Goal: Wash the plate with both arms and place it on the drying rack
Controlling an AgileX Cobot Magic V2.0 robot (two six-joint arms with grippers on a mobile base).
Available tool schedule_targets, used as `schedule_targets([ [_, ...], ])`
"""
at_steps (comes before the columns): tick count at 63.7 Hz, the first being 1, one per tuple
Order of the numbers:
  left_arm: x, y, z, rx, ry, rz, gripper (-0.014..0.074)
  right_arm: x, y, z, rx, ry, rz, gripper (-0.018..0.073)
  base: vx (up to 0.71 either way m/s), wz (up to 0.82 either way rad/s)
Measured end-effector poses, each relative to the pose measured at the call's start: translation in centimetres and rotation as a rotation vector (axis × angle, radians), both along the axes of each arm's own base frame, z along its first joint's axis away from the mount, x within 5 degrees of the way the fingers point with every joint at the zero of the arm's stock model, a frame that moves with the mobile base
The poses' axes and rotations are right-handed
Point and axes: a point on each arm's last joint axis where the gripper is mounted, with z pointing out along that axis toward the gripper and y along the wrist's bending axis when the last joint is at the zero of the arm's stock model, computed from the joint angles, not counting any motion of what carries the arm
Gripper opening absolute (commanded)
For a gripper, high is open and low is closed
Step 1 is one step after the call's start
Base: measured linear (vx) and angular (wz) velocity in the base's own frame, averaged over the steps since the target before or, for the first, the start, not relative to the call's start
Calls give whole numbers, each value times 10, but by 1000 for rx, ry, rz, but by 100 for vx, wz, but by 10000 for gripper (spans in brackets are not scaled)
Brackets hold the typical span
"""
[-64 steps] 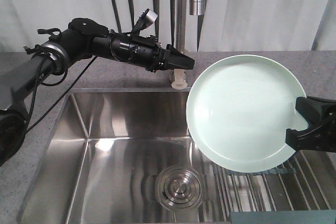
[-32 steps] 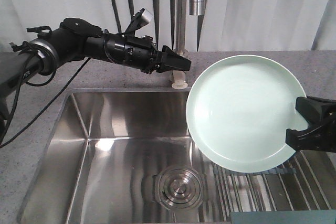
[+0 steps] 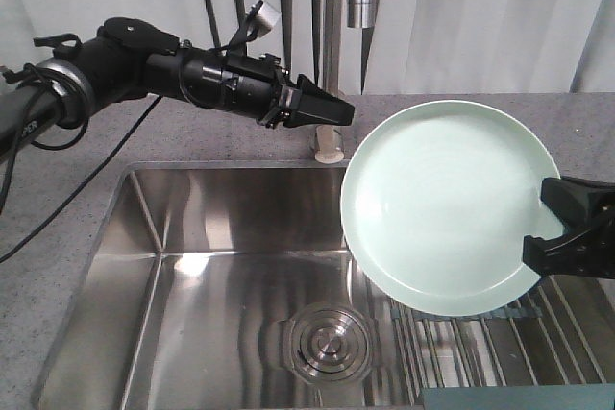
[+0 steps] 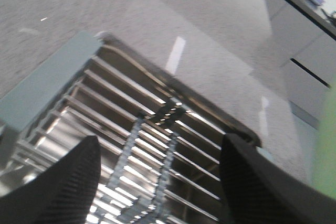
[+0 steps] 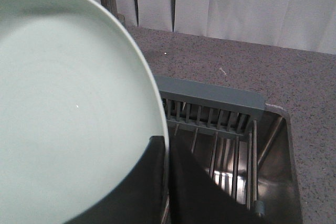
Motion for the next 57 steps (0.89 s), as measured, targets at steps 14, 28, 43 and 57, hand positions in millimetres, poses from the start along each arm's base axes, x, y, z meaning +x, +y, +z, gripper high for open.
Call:
schedule_targets([
  [14, -3, 25, 19, -12, -21, 33, 471, 0, 0, 0, 0, 0, 0, -5, 0, 0],
  [28, -15, 69, 19, 7, 4, 117, 471, 0, 0, 0, 0, 0, 0, -5, 0, 0],
  [43, -56, 108, 10, 42, 24, 172, 471, 0, 0, 0, 0, 0, 0, -5, 0, 0],
  [57, -108, 137, -4, 63, 47, 221, 471, 0, 0, 0, 0, 0, 0, -5, 0, 0],
])
